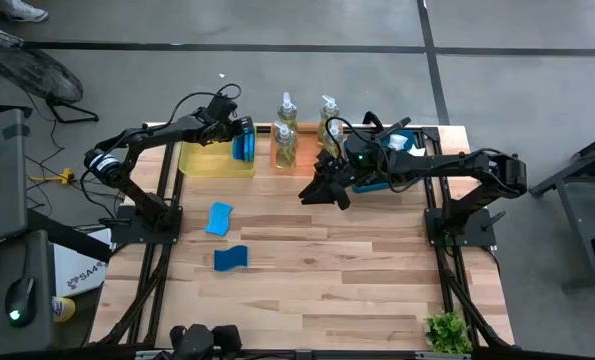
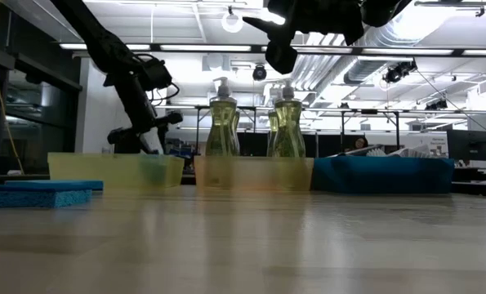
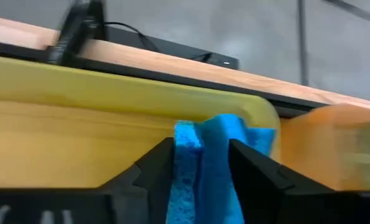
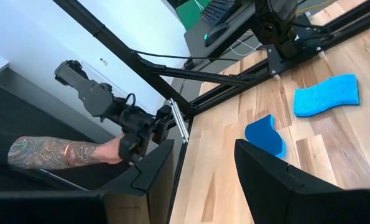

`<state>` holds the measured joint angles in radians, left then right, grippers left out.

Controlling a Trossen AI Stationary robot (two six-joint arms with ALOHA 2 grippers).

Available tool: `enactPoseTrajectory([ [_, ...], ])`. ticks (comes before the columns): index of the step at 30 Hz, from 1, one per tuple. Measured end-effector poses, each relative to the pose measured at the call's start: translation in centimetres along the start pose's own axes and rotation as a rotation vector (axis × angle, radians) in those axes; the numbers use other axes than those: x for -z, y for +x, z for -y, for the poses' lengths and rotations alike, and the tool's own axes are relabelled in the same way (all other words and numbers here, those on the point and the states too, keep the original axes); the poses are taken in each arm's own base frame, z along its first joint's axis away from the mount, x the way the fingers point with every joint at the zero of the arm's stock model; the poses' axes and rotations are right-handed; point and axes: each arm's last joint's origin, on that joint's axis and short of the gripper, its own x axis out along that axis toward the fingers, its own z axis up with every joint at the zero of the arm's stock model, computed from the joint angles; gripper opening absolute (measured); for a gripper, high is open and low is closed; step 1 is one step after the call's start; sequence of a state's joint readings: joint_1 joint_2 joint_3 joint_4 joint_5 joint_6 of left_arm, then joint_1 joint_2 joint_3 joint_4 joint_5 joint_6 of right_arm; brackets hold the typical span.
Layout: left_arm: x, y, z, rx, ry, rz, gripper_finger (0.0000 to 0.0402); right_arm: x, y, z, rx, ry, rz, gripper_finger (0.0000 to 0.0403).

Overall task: Pick & Place Kitchen Sink Supplies
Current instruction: Put the blue sponge into the yellow bin

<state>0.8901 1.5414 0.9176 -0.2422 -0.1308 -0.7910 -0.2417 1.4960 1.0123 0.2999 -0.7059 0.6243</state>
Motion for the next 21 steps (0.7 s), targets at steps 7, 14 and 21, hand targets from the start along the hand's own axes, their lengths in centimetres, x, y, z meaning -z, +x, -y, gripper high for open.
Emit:
enactPoseTrajectory([
  [7,-0.5,-0.1,1.1,0.173,-0.021,-0.008,0.0174,0.1,0.0,0.1,0.012,0.006,-0.005,0.0161],
  [14,-0.6,-0.1,1.1,0.180,-0.033,-0.011,0.0174,0.1,0.0,0.1,0.015,0.009,-0.008,0.0161],
  [21,-0.5,-0.1,1.1,0.179,-0.033,-0.012,0.0174,0.2,0.0,0.1,0.016,0.011,-0.010,0.0161],
])
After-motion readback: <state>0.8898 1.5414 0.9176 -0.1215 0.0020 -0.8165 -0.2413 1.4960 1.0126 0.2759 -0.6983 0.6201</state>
